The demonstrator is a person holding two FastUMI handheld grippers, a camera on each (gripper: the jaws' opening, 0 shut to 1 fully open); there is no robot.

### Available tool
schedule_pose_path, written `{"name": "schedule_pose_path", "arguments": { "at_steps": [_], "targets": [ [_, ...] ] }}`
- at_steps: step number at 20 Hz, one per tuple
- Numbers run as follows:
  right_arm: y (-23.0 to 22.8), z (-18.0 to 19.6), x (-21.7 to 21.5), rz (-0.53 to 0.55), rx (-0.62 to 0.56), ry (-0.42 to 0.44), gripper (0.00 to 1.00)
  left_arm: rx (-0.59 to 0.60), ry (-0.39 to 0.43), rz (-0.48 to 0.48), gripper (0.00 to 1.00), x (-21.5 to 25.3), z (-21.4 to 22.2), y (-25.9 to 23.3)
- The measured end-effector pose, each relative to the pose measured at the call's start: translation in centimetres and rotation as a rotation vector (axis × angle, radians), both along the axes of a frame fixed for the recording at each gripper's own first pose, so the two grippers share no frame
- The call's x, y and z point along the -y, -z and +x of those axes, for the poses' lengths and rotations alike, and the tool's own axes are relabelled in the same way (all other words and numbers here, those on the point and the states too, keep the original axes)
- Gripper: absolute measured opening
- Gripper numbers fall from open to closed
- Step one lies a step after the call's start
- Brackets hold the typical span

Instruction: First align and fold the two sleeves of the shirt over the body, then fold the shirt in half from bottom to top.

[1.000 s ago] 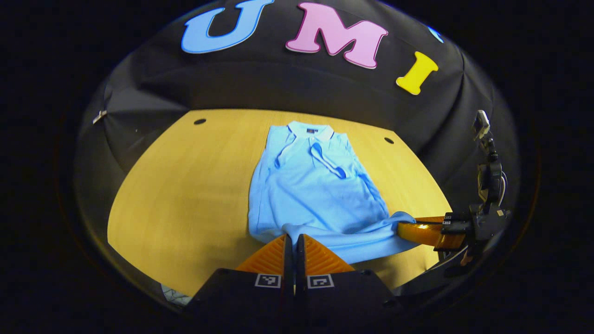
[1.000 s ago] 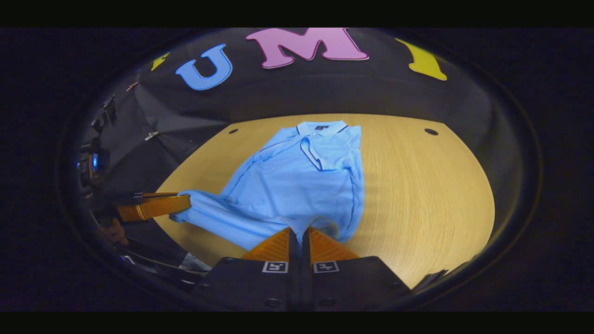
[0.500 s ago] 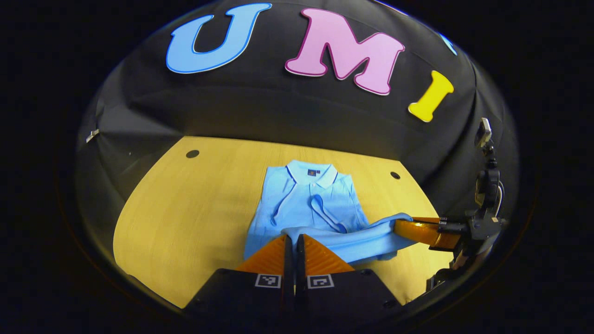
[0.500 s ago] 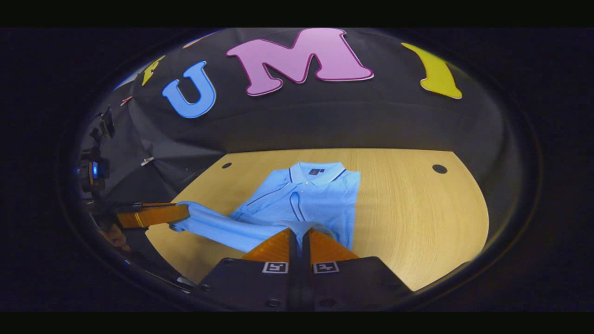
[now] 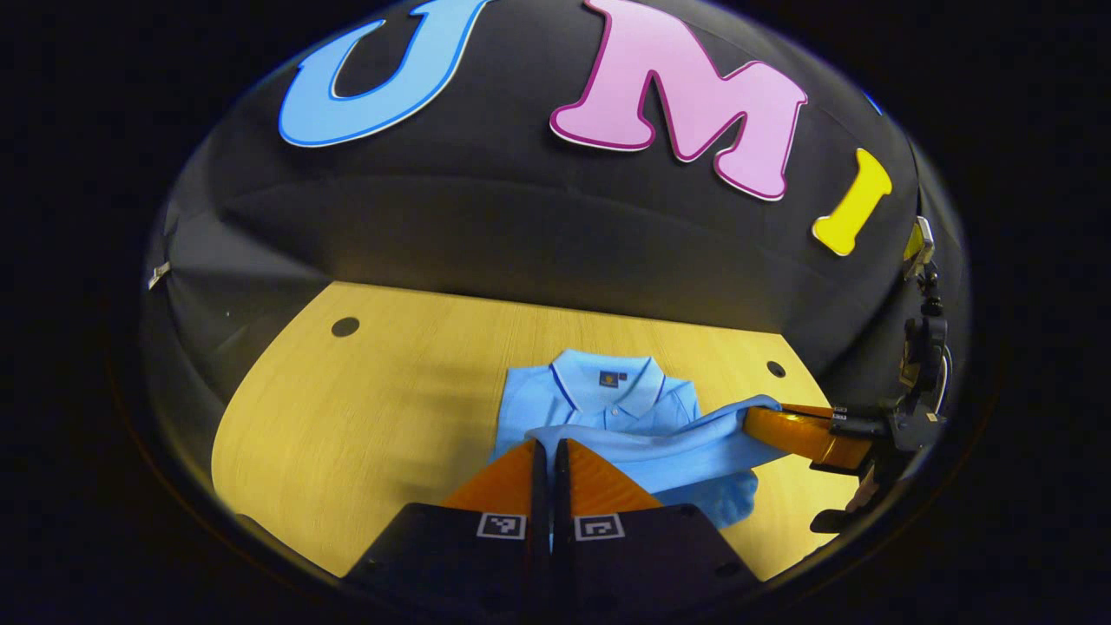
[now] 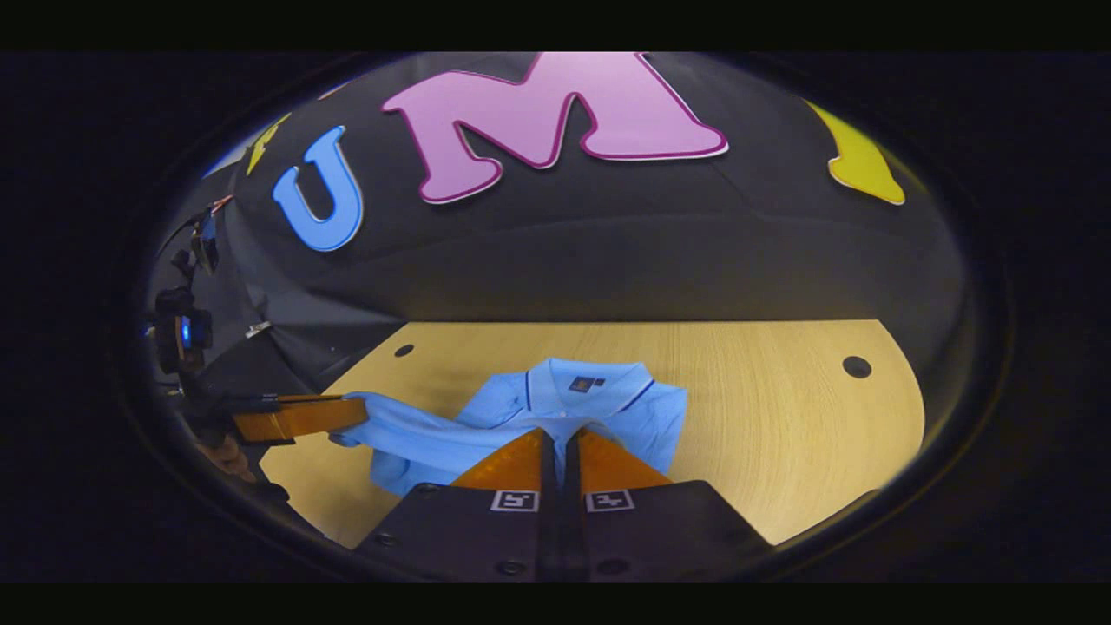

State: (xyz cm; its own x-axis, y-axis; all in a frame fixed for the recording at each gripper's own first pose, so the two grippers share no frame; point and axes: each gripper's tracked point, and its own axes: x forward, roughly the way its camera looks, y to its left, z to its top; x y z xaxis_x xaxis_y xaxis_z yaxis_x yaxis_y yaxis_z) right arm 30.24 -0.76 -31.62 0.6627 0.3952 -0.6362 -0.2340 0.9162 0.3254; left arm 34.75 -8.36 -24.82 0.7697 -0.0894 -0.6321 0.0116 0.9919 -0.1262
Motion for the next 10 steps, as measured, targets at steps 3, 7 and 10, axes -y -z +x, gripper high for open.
{"name": "schedule_pose_path", "arguments": {
  "at_steps": [3,7,10],
  "targets": [
    [1.2,3.7,0.3,0.009,0.011,0.034,0.05,0.014,0.006,-0.008,0.06,0.1,4.5,1.2],
    [3.6,7.5,0.8,-0.020,0.021,0.047,0.05,0.009,0.022,-0.024,0.06,0.2,9.1,4.1],
    [6.3,8.0,1.0,-0.061,0.005,0.048,0.05,-0.001,0.034,-0.041,0.01,0.4,11.1,6.4]
  ]
}}
